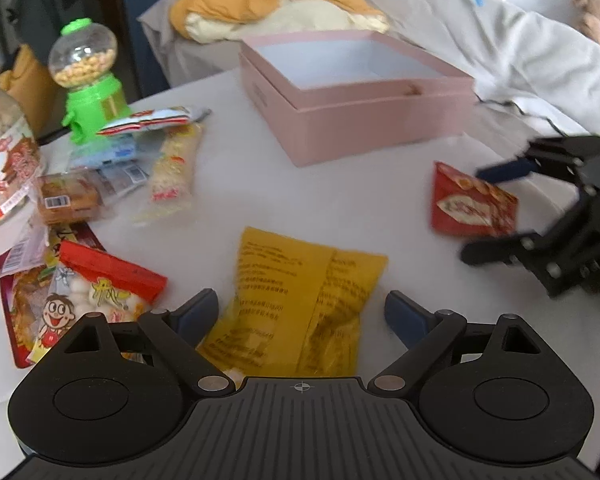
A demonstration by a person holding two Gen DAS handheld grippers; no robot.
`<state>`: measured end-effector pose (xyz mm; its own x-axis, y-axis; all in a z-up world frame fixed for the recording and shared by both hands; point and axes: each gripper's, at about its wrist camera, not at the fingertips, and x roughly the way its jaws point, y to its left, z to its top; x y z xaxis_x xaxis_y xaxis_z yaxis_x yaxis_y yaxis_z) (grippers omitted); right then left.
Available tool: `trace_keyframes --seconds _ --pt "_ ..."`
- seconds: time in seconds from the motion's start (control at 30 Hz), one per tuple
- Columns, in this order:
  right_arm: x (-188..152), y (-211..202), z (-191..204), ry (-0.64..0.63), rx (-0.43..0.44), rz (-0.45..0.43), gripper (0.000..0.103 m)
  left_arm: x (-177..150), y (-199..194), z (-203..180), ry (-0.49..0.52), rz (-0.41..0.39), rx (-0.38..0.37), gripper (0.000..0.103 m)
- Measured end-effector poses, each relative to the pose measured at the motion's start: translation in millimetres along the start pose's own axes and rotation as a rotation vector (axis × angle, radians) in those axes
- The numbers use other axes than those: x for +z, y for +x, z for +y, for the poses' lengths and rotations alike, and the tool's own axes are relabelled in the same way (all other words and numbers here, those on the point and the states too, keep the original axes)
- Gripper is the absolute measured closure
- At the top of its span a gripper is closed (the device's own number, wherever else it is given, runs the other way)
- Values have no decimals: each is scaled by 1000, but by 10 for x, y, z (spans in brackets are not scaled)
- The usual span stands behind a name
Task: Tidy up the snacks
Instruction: 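Close the left tool on the yellow chips bag while the right tool grasps the red quail-egg bag, then carry the yellow chips bag into the pink box and open the left tool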
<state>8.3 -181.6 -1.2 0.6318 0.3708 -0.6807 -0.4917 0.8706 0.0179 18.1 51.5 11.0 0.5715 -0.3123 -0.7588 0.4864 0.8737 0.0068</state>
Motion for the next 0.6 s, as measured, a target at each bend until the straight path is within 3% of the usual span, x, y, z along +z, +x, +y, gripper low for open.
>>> trace_keyframes --seconds 0.1,0.27,0.37,0.4,0.6 --pt "0 12 12 12 -3 -9 11 -42 -67 -25 6 -19 -2 28" --pt "-2 20 48 17 -29 -19 16 34 -67 -34 -42 -16 -22 37" --pt "-22 -12 33 35 -44 -41 29 248 -92 -61 -82 -5 -44 41" --pt "-32 -25 12 48 -49 -49 31 334 -129 -85 -87 -17 -52 50" --pt "-22 -48 -21 90 -68 -42 32 1066 -343 -206 -118 -177 -94 50"
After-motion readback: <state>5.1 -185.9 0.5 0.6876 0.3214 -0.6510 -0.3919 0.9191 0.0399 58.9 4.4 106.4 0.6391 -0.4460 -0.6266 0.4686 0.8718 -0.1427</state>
